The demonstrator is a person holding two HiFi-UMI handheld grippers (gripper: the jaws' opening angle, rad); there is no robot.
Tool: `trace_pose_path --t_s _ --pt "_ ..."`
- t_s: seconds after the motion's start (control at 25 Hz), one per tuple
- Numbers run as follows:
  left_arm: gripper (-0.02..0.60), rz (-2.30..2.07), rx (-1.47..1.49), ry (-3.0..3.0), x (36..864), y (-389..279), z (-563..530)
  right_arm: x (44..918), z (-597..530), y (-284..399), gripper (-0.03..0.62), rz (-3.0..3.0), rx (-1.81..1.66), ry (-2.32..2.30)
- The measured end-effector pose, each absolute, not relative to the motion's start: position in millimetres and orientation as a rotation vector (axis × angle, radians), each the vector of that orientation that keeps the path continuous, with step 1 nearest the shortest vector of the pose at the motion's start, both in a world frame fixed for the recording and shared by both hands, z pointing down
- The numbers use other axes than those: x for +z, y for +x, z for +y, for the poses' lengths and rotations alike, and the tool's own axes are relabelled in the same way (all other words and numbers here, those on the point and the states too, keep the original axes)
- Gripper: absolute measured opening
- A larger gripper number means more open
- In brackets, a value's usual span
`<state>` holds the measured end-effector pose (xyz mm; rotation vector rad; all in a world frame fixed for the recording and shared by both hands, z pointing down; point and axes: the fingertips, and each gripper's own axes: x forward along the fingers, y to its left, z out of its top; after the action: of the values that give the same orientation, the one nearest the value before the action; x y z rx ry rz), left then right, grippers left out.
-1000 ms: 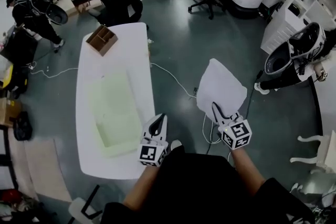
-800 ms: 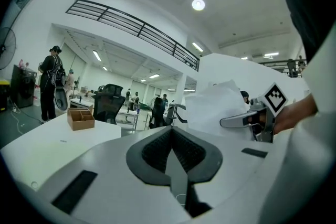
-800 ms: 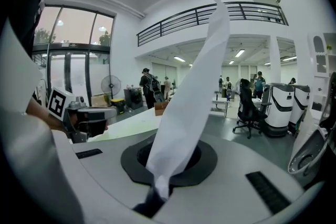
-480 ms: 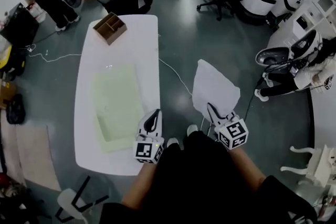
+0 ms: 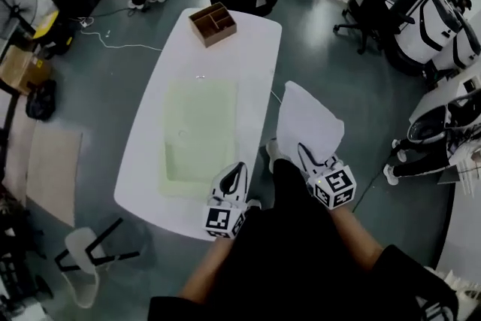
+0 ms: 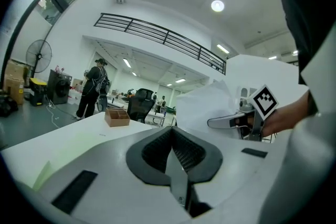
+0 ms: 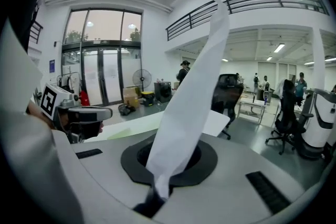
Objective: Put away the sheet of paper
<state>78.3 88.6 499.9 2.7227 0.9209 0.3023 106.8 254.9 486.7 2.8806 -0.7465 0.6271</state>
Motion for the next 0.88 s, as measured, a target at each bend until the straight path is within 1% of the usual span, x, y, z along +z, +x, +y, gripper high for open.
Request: trace_pose_path --t_s 0.16,0.32,0.64,0.88 --pt "0.004 0.759 0.341 2.756 510 100 69 504 226 151 -0.002 -0.958 0.668 2.826" --pt "0.005 0.581 0.353 2.756 516 140 51 517 204 204 -0.002 -1.157 0.671 2.771" --pt "0.004 0.327 0.392 2.811 521 209 59 538 204 290 -0.002 -1.399 0.72 2.657" --pt "0.005 0.155 0.441 2.81 520 236 65 538 210 334 -0.002 -1.494 0.715 2.589"
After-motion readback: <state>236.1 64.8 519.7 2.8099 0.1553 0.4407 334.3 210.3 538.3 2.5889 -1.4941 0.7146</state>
